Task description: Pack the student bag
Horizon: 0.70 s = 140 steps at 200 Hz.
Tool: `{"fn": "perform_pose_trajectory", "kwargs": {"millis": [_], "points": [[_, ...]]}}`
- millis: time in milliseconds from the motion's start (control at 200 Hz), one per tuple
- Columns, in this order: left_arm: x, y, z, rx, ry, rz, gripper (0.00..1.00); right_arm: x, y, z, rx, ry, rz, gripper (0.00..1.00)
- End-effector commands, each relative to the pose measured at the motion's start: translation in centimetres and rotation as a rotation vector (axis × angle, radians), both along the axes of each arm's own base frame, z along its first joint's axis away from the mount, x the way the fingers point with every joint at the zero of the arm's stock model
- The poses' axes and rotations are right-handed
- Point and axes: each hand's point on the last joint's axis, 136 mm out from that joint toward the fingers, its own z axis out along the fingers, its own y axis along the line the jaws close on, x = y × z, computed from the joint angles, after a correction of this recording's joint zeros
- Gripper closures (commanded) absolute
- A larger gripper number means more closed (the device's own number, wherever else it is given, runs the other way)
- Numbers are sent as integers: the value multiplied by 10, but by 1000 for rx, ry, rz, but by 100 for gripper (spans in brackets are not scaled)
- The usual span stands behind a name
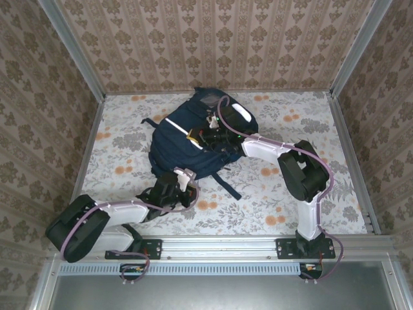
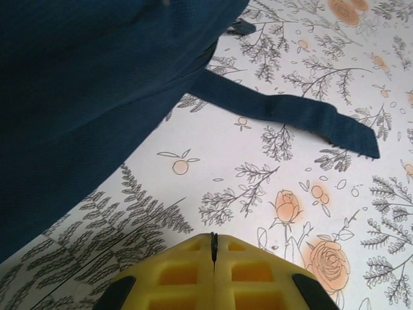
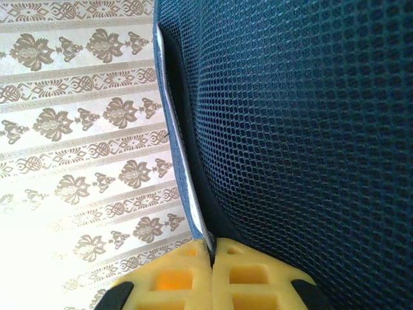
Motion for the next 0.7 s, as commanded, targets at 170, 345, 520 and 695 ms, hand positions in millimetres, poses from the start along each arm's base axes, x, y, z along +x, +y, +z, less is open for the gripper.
{"fn": "perform_pose_trajectory", "kwargs": {"millis": [170,345,520,695], "points": [[3,-8,13,-37,-34,-17,100,7,1,-1,-53,-71,-18,77],[3,-3,10,-25,-33,-6,100,-2,-11,-8,-242,-192,116,45],[2,0,10,-18,-36,-3,100,-13,-29,-9,-423,-347,336,34],[2,-1,10,-20,-30,-4,100,-28,-34,-28,-466,-319,525,35]]}}
